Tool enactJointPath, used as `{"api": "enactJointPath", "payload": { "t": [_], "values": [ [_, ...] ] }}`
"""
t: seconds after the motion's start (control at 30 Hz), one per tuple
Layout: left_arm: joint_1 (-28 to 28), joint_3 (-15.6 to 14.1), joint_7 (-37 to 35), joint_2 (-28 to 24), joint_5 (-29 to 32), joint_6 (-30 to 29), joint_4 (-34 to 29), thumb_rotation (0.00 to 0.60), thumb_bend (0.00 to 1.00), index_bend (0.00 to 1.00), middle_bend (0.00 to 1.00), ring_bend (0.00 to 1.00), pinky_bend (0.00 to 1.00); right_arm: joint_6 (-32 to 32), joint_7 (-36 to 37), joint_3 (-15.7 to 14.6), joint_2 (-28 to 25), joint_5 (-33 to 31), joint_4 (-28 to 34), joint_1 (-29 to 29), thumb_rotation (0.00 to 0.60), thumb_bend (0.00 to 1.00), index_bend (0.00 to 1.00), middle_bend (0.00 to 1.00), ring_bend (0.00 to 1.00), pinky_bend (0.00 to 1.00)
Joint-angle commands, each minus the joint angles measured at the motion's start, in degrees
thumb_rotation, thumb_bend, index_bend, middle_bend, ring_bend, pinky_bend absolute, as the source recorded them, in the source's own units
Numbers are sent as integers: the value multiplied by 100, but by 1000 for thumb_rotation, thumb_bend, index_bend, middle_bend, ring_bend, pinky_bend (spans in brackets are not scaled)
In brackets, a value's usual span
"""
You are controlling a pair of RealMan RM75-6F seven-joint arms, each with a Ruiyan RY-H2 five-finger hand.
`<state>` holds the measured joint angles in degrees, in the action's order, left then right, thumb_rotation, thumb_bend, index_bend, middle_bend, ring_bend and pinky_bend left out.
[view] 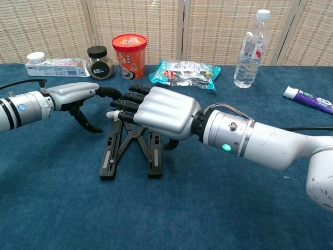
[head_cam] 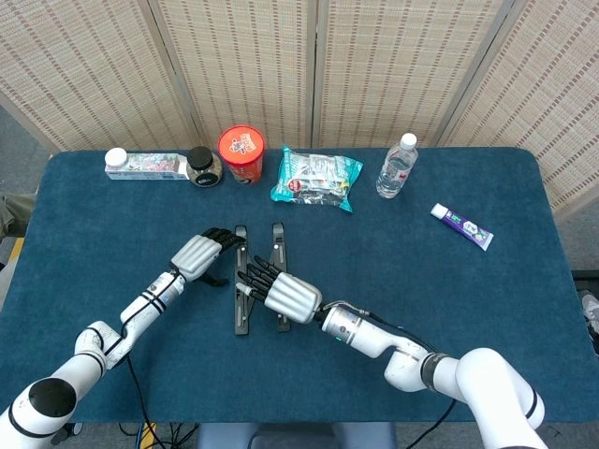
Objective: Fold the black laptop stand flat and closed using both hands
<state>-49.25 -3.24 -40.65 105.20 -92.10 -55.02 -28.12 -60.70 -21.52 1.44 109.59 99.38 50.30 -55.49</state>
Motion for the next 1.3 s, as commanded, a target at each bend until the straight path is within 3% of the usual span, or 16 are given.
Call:
{"api": "enactJointPath", "payload": {
  "t": [0.03, 0.2, 0.33, 0.5, 0.83, 1.3],
  "values": [
    [80, 48, 74, -115, 80, -1, -92, 600, 143, 133, 181, 116, 108, -105, 109, -41, -249, 48, 302, 38, 600, 0, 0, 0, 0, 0],
    [309, 184, 294, -405, 305, -68, -335, 600, 144, 133, 181, 116, 108, 161, 511, -38, -861, 2, 1090, -92, 600, 0, 0, 0, 0, 0],
    [553, 311, 494, -790, 522, -163, -760, 600, 144, 133, 181, 116, 107, 864, 1132, -75, -1571, -33, 1882, -474, 600, 0, 0, 0, 0, 0],
    [847, 411, 887, -1283, 714, -362, -1419, 600, 143, 133, 180, 116, 108, 1495, 1781, -170, -2077, 95, 2281, -938, 600, 0, 0, 0, 0, 0],
    [1284, 606, 1407, -1970, 1057, -578, -2406, 600, 143, 133, 180, 114, 108, 1773, 2540, -546, -2012, 799, 1734, -1648, 600, 0, 0, 0, 0, 0],
    [1530, 706, 1300, -2123, 1146, -587, -2478, 600, 143, 133, 178, 113, 108, 1716, 3134, -963, -1054, 1156, 93, -2042, 600, 0, 0, 0, 0, 0]
  ]
}}
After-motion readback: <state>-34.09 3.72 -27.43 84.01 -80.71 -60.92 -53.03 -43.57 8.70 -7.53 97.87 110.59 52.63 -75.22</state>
